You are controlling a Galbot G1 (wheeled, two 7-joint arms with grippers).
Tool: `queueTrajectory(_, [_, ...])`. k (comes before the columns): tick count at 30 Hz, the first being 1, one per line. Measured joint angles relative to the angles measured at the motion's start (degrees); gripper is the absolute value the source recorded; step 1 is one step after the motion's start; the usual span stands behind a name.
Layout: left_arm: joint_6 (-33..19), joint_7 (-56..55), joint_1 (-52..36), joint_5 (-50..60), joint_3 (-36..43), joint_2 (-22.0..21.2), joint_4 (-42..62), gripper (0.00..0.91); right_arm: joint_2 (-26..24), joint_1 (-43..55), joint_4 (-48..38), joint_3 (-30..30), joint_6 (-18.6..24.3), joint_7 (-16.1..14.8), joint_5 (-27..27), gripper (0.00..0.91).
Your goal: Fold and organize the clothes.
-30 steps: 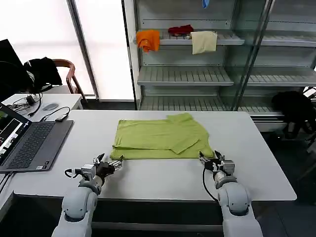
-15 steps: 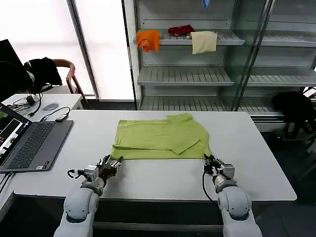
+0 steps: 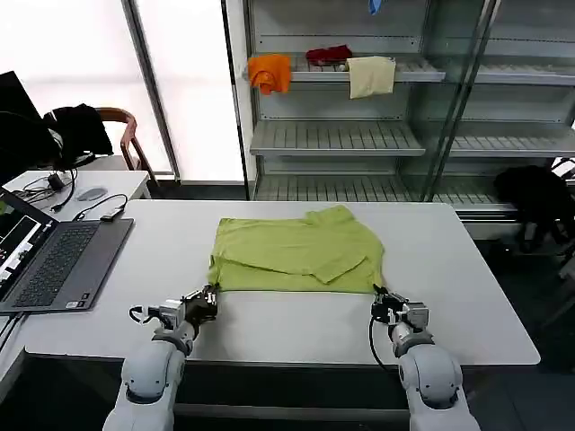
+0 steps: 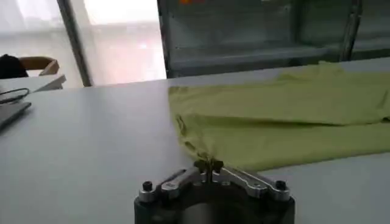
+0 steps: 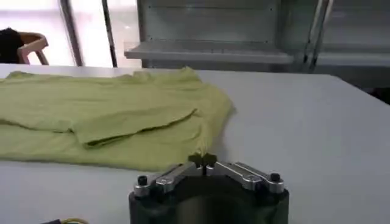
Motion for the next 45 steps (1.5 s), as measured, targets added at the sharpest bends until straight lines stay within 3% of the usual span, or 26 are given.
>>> queueTrajectory(15, [0.05, -0.69, 7.48, -4.26, -2.90, 1.81, -8.41, 0.000, -0.37, -7.76, 9.31, -1.58, -0.13, 0.33, 1.67, 0.000])
queueTrajectory(29, [0.10, -2.77, 20.50, -12.08, -8.57, 0.51, -19.09, 0.000, -1.65, -16.65, 17.08, -3.05, -0.16, 0.94, 1.81, 0.000])
queueTrajectory(37, [0.10, -3.99, 23.69, -13.50, -10.63, -0.28, -21.17, 0.000, -1.68, -19.48, 18.30, -3.54, -0.16, 1.19, 0.93, 0.000])
queueTrajectory(38, [0.10, -4.05, 23.87, -13.62, -10.73, -0.30, -21.22, 0.000, -1.72, -19.72, 18.30, -3.57, -0.16, 1.27, 0.90, 0.272])
queueTrajectory(39, [0.10, -4.11, 24.09, -13.78, -10.75, -0.30, -21.26, 0.000, -1.74, -19.98, 18.35, -3.62, -0.16, 1.31, 0.90, 0.907])
queueTrajectory(40, [0.10, -4.13, 24.32, -13.90, -10.76, -0.35, -21.33, 0.000, -1.71, -20.23, 18.40, -3.67, -0.16, 1.36, 0.88, 0.907])
queueTrajectory(41, [0.10, -4.14, 24.52, -14.01, -10.77, -0.36, -21.43, 0.504, -1.69, -20.39, 18.43, -3.68, -0.15, 1.37, 0.80, 0.907])
queueTrajectory(42, [0.10, -4.22, 24.68, -14.15, -10.77, -0.36, -21.53, 0.816, -1.65, -20.49, 18.44, -3.68, -0.13, 1.38, 0.78, 0.907])
queueTrajectory(43, [0.10, -4.30, 24.80, -14.25, -10.77, -0.38, -21.64, 0.907, -1.59, -20.53, 18.44, -3.64, -0.12, 1.39, 0.78, 0.907])
queueTrajectory(45, [0.10, -4.38, 24.97, -14.28, -10.78, -0.44, -21.82, 0.907, -1.47, -20.59, 18.49, -3.53, -0.10, 1.54, 0.80, 0.907])
